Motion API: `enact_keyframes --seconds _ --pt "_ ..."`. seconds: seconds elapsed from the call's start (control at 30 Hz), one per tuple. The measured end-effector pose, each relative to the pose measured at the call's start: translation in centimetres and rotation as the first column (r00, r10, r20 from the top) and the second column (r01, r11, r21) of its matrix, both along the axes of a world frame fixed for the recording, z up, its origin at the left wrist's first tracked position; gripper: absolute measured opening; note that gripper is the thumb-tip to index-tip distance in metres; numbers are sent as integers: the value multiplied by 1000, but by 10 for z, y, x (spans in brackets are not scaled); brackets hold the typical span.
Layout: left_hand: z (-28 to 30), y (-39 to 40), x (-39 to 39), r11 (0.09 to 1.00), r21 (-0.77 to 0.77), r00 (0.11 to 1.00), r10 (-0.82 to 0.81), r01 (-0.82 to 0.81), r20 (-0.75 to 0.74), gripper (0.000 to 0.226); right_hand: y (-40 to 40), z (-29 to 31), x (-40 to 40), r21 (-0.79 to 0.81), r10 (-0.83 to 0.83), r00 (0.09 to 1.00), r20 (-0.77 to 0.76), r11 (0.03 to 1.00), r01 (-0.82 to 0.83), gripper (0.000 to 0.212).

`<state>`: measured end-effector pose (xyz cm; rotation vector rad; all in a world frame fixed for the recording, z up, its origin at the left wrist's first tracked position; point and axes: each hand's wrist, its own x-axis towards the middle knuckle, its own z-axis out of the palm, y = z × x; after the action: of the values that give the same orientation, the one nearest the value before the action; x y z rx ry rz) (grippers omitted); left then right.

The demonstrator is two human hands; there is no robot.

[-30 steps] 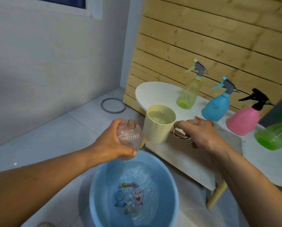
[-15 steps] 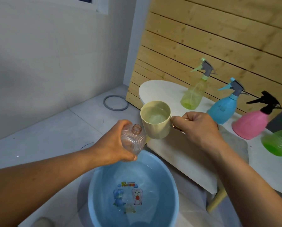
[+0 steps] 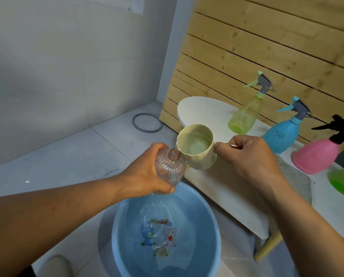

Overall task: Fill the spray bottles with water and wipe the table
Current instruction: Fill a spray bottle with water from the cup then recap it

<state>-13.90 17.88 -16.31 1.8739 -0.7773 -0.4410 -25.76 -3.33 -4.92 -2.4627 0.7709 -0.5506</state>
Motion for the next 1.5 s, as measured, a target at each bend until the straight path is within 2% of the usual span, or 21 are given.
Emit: enact_keyframes --seconds 0.27,0.47,1.5 --pt "1 2 -1 1000 -6 1000 11 -11 -12 107 5 3 -2 -51 24 1000 10 998 -23 27" --pt "1 2 -1 1000 -8 1000 3 -3 -18 107 7 5 -3 -71 30 999 27 997 -28 38" --pt "-2 1 -3 1000 -11 1000 -11 11 -9 108 15 8 -6 -286 37 996 80 958 -12 37"
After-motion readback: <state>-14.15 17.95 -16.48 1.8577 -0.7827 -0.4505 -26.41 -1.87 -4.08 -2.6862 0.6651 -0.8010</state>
